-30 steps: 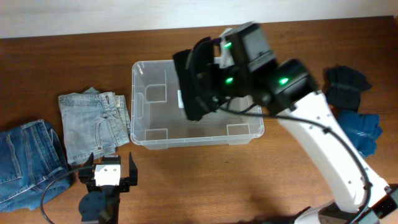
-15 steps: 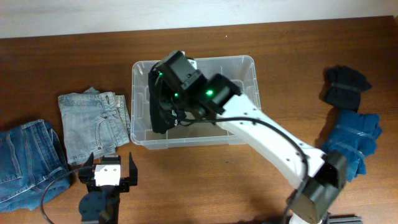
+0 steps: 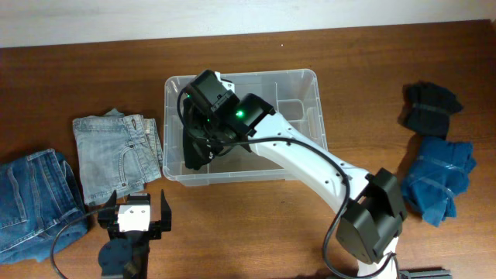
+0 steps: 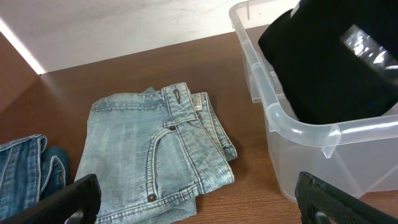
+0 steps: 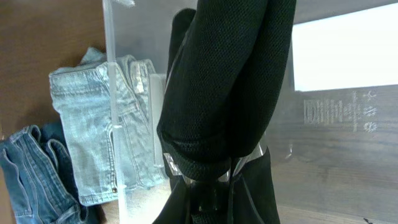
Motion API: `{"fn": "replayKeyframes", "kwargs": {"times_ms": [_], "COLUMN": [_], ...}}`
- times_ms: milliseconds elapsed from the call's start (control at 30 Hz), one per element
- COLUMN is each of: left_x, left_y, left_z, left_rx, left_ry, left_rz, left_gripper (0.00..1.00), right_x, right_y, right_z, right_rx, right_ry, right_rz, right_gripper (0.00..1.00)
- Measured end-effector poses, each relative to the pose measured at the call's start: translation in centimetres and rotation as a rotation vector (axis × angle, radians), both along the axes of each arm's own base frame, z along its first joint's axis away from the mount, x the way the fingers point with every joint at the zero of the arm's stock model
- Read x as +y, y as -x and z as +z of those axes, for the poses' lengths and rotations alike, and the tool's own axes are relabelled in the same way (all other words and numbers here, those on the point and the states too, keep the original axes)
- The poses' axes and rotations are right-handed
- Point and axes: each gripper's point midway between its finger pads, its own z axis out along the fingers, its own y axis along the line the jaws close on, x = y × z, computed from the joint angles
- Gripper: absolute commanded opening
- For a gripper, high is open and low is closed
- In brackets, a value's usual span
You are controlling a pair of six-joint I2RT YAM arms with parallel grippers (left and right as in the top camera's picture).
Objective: Pack container
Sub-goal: 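Lower the black bundle into the box's left side and release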
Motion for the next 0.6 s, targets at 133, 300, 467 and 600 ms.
{"fn": "replayKeyframes", "kwargs": {"times_ms": [133, 300, 467, 600], "left_x": [0.0, 0.0, 0.01, 0.01], "left_y": [0.0, 0.0, 0.0, 0.0], "left_z": [0.0, 0.0, 0.0, 0.0], "left_rx": [0.0, 0.0, 0.0, 0.0], "left_ry": [0.0, 0.0, 0.0, 0.0], "left_rz": [0.0, 0.0, 0.0, 0.0], "left_gripper": [1.0, 0.99, 0.99, 0.99], "right_x": [0.12, 0.17, 0.28, 0.44], "right_y": [0.07, 0.11, 0.0, -0.04], "right_z": [-0.42, -0.42, -0.32, -0.87], "right_rx": [0.011, 0.013, 0.008, 0.017], "right_ry": [0.001, -0.001, -0.007, -0.004], "right_rz": [0.004, 0.005, 0.006, 0.009], "right_gripper": [0.04, 0.04, 0.04, 0.04]}}
